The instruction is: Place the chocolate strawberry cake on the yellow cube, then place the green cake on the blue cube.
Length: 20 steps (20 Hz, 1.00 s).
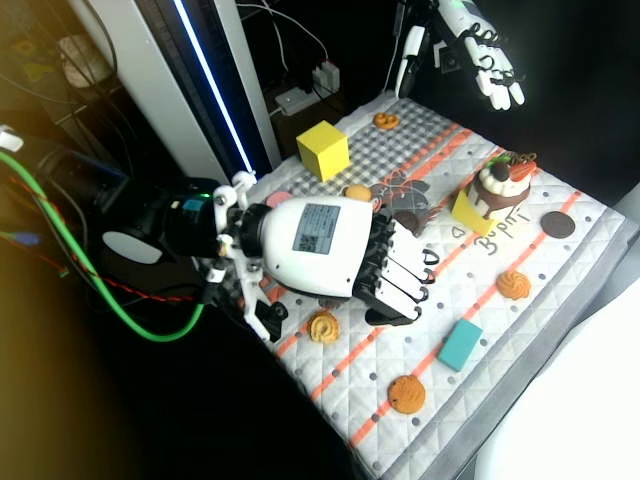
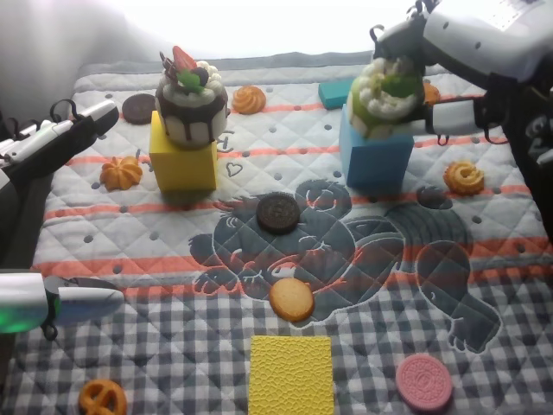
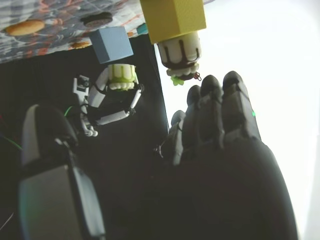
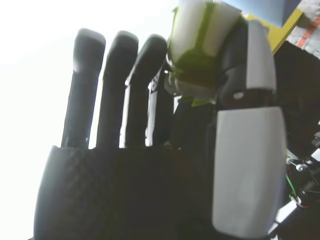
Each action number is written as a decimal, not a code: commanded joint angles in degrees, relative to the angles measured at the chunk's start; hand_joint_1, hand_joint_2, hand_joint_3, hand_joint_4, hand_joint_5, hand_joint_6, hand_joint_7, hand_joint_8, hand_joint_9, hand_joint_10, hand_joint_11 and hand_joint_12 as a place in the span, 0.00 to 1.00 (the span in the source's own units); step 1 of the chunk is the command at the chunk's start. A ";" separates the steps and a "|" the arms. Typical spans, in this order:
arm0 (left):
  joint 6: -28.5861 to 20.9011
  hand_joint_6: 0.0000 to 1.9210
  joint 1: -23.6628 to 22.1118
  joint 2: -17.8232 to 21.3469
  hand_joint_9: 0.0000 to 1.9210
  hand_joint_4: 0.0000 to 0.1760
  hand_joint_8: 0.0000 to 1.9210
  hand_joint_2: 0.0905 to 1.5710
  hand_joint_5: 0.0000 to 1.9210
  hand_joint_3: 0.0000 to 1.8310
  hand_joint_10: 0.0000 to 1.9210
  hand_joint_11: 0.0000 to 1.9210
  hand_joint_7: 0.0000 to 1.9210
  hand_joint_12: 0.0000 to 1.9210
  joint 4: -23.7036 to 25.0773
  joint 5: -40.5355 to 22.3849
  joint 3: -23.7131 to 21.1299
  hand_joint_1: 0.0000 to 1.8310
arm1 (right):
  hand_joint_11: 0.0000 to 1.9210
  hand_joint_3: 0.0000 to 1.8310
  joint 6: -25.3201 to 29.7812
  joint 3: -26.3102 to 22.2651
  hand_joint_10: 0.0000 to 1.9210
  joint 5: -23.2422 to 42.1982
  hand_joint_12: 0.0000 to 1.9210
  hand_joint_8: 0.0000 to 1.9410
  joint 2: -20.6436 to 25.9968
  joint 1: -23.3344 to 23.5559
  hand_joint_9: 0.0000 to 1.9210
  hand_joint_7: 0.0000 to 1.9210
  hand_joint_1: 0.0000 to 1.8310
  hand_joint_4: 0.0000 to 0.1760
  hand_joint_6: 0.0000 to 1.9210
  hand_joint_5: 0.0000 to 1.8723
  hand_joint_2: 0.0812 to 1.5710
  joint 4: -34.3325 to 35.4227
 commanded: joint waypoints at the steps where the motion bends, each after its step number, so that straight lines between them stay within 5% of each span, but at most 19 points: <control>1: -0.36 0.00 -0.29 0.02 0.06 0.97 0.00 0.51 0.02 0.00 0.00 0.00 0.07 0.00 0.34 -7.08 0.16 0.50 | 0.38 0.00 -0.18 -0.14 0.69 7.06 0.93 0.62 -0.03 0.28 0.41 0.52 0.68 0.00 0.47 0.47 0.71 0.64; 4: -0.77 0.00 -0.28 0.05 0.07 0.97 0.00 0.50 0.03 0.00 0.00 0.02 0.08 0.01 0.38 -7.30 0.17 0.51 | 0.34 0.00 -0.18 -0.43 0.66 7.05 0.91 0.64 0.35 -0.27 0.40 0.50 0.68 0.00 0.50 0.44 0.72 0.95; 5: -0.80 0.00 -0.28 0.06 0.06 0.96 0.00 0.51 0.02 0.00 0.00 0.02 0.08 0.01 0.39 -7.31 0.17 0.50 | 0.31 0.00 -0.18 -0.47 0.60 7.05 0.87 0.54 0.40 -0.41 0.39 0.51 0.72 0.00 0.24 0.42 0.69 1.06; 6: -0.81 0.00 -0.28 0.06 0.06 0.99 0.00 0.51 0.01 0.00 0.00 0.01 0.07 0.01 0.39 -7.31 0.17 0.49 | 0.29 0.00 -0.18 -0.47 0.55 7.05 0.84 0.51 0.42 -0.56 0.39 0.52 0.73 0.00 0.10 0.44 0.68 1.19; 8: -0.81 0.00 -0.27 0.05 0.06 1.00 0.00 0.50 0.01 0.00 0.00 0.00 0.07 0.00 0.39 -7.31 0.17 0.50 | 0.25 0.00 -0.18 -0.46 0.47 7.06 0.79 0.26 0.42 -0.79 0.39 0.48 0.60 0.00 0.01 0.46 0.61 1.57; 14: -0.81 0.00 -0.28 0.06 0.06 1.00 0.00 0.51 0.02 0.00 0.00 0.01 0.08 0.01 0.44 -7.46 0.17 0.49 | 0.17 0.00 -0.18 -0.48 0.22 7.06 0.63 0.01 0.53 -0.94 0.35 0.43 0.51 0.00 0.00 0.38 0.61 1.79; 19: -0.81 0.00 -0.27 0.07 0.07 1.00 0.00 0.52 0.03 0.00 0.00 0.02 0.08 0.01 0.49 -7.59 0.13 0.48 | 0.16 0.00 -0.18 -0.56 0.09 7.06 0.55 0.00 0.70 -1.10 0.34 0.36 0.51 0.00 0.00 0.33 0.60 2.21; 20: -0.81 0.00 -0.27 0.07 0.07 1.00 0.00 0.52 0.02 0.00 0.00 0.02 0.08 0.01 0.52 -7.61 0.12 0.48 | 0.15 0.00 -0.18 -0.61 0.05 7.06 0.51 0.00 0.81 -1.15 0.34 0.34 0.50 0.08 0.00 0.31 0.59 2.21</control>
